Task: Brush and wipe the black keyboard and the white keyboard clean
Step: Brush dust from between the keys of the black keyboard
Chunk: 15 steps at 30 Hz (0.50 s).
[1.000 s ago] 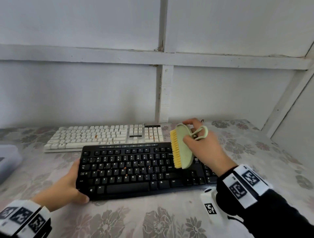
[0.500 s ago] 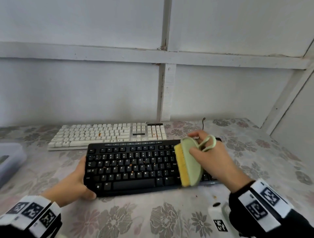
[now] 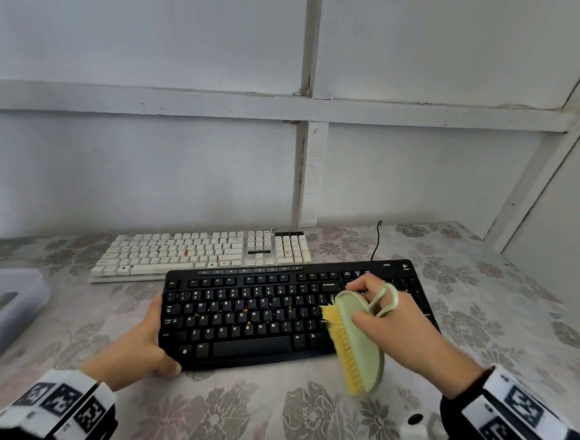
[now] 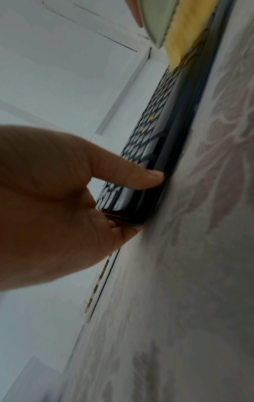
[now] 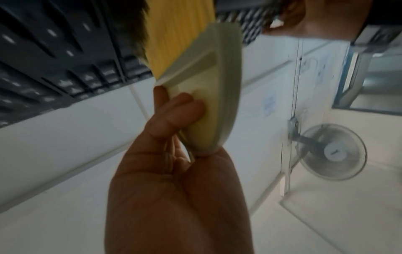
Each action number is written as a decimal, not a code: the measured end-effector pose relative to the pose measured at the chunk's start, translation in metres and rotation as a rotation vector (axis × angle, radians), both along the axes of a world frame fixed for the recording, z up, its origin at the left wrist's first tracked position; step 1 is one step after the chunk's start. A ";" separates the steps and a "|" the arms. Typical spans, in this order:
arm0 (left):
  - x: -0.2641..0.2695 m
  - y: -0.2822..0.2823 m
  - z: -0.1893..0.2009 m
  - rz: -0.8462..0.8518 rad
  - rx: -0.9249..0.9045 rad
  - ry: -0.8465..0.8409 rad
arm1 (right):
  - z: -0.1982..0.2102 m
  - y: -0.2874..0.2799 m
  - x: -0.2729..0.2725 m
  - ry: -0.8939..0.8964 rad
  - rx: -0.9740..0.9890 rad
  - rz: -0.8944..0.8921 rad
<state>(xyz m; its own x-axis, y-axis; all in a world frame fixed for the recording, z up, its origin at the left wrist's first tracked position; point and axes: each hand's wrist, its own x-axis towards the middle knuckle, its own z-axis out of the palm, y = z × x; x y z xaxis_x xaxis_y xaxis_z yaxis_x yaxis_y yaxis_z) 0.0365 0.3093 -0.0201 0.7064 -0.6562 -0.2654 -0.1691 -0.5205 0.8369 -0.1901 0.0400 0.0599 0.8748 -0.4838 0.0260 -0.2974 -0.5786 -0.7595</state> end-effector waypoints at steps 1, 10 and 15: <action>-0.001 0.000 0.000 0.002 -0.001 0.000 | 0.006 -0.002 0.004 -0.033 -0.010 -0.022; -0.002 -0.001 0.002 0.005 -0.015 0.002 | 0.007 -0.010 0.030 -0.127 -0.038 -0.093; 0.000 0.000 0.002 0.009 -0.010 0.001 | -0.014 0.002 0.004 0.002 -0.025 0.026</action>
<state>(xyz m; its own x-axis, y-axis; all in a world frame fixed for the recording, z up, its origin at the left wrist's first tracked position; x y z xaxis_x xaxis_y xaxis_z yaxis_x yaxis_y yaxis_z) 0.0366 0.3093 -0.0181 0.7121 -0.6521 -0.2601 -0.1630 -0.5140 0.8422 -0.1865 0.0422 0.0458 0.8869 -0.4605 0.0364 -0.2835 -0.6050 -0.7441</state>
